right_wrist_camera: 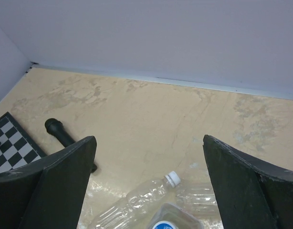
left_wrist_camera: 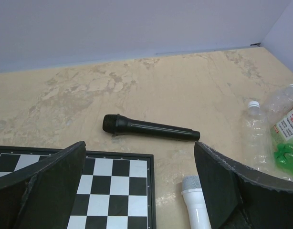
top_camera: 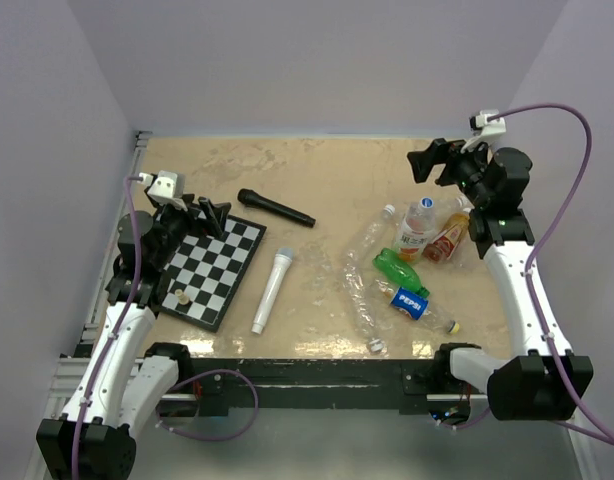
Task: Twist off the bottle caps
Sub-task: Pick up the plastic bottle at the center of the board.
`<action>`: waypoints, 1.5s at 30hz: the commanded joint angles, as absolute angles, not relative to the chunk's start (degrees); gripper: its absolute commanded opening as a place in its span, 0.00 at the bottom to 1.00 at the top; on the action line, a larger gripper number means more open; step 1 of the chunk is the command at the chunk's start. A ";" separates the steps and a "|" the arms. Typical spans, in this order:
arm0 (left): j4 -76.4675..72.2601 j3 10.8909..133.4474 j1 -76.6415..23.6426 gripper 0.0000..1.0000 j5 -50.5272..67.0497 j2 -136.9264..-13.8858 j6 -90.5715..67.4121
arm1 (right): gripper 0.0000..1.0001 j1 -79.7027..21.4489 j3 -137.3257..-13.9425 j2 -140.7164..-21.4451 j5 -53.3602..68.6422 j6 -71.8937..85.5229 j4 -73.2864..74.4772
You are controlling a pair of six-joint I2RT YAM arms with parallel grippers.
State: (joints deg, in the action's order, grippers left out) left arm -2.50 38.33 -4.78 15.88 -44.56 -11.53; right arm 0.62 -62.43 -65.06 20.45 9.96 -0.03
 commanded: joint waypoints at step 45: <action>-5.80 39.73 -4.48 1.00 21.53 -44.03 -13.62 | 0.54 1.58 -85.78 -80.77 25.84 -35.86 53.52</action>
